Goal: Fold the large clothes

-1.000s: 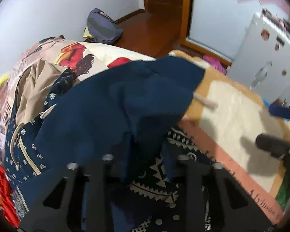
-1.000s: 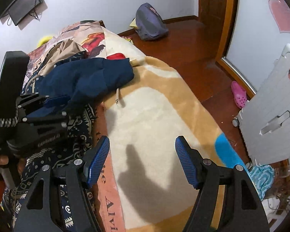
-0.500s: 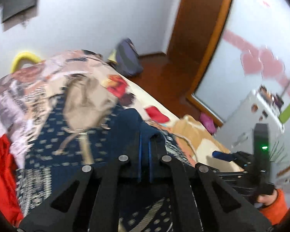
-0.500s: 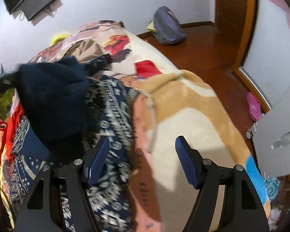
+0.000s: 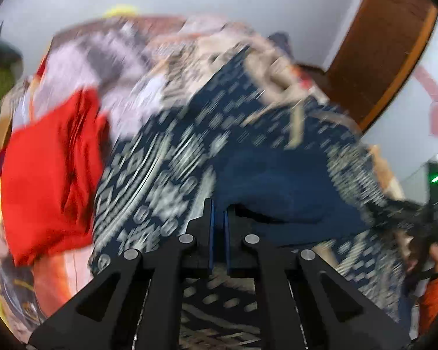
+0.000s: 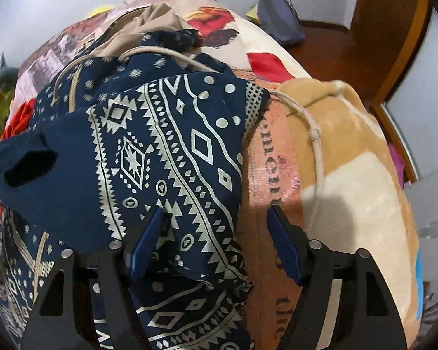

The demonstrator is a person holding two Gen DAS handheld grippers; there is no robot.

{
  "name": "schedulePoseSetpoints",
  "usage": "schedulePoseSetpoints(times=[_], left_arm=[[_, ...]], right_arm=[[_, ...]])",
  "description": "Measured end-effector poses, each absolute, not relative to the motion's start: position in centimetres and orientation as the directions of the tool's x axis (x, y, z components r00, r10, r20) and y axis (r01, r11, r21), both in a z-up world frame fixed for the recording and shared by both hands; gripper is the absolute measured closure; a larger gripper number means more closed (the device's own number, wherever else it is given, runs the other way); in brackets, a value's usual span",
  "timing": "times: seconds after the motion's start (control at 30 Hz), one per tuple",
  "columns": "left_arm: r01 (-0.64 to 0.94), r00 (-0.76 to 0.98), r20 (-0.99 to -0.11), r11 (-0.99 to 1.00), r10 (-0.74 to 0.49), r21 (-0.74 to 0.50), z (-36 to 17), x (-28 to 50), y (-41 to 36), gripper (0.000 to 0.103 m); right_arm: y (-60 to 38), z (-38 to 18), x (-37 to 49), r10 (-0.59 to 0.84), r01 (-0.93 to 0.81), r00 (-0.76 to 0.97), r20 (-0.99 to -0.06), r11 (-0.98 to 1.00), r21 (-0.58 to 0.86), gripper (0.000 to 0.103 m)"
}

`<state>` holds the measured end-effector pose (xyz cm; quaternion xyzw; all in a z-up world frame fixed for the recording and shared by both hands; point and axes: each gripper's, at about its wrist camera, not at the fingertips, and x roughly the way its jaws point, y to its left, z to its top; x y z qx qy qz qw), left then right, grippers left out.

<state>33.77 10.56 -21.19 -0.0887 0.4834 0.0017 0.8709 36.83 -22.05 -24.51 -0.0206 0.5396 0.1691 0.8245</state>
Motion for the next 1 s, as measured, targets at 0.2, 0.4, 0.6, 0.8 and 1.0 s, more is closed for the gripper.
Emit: schedulePoseSetpoints(times=[0.2,0.4,0.6,0.8,1.0], left_arm=[[-0.107,0.491,-0.871,0.992,-0.001,-0.062,-24.4,31.7,11.6,0.055],[-0.039,0.487,-0.871,0.998,0.067,0.055,-23.0,31.9,10.0,0.044],[0.107,0.556,-0.830,0.994,-0.046,0.016,-20.0,31.4,6.5,0.041],[0.207,0.513,-0.851,0.978,-0.110,-0.002,-21.2,34.0,1.3,0.041],[0.164,0.427,-0.901,0.986,-0.083,-0.014,-24.7,36.3,-0.3,0.057]], right_arm=[[-21.9,-24.6,37.1,0.230,-0.307,0.370,-0.900,0.945,0.115,0.031],[-21.8,-24.6,37.3,0.208,-0.281,0.375,-0.903,0.954,0.102,0.029],[-21.8,-24.6,37.0,0.199,-0.264,0.380,-0.903,0.959,0.100,0.029],[-21.8,-24.5,36.9,0.208,-0.264,0.383,-0.900,0.958,0.109,0.029],[-22.3,-24.6,37.1,0.232,-0.266,0.379,-0.896,0.955,0.134,0.028]])
